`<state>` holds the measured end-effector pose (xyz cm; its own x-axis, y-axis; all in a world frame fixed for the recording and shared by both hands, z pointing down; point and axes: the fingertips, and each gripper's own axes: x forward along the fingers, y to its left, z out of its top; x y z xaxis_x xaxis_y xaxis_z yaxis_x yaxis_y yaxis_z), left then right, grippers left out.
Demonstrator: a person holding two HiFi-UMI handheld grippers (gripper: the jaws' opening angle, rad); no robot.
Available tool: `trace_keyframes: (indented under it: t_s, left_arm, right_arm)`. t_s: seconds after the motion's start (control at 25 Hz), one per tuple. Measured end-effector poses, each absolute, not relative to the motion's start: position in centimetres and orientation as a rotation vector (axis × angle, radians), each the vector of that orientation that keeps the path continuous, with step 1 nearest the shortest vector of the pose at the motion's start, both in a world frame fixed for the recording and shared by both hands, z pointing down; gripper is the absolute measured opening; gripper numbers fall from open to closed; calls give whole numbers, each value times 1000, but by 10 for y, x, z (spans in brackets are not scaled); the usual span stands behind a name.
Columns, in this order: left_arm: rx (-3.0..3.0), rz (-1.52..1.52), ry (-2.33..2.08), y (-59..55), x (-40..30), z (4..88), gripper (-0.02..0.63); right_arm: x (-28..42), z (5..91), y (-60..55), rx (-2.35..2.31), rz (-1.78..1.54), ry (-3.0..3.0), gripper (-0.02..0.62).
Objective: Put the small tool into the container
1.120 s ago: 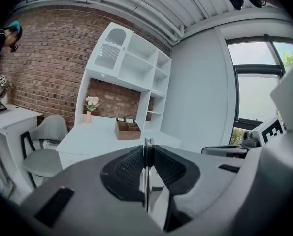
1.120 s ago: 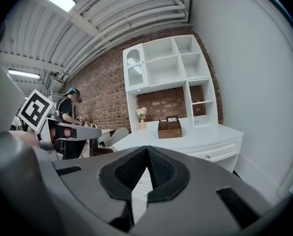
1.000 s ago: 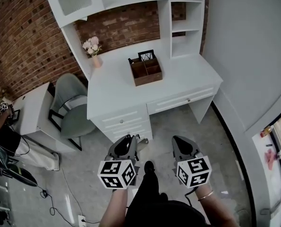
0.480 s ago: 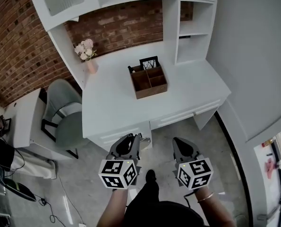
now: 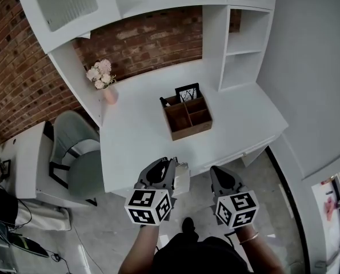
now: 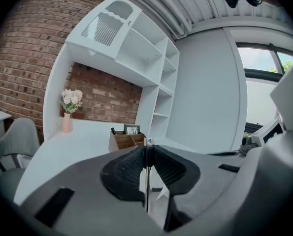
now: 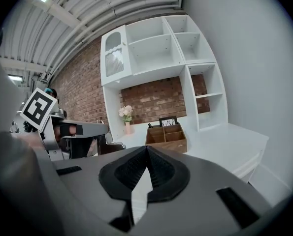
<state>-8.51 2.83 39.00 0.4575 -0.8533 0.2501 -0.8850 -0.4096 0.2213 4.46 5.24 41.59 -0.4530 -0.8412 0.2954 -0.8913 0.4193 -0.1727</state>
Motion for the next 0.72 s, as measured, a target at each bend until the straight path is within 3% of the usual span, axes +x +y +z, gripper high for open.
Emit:
trace_keyframes:
  t_s: [0.72]
  left_arm:
    - [2428,112,-1459,-88,-87,378,71]
  right_arm:
    - [48,428,-41,1575,495,-2458,4]
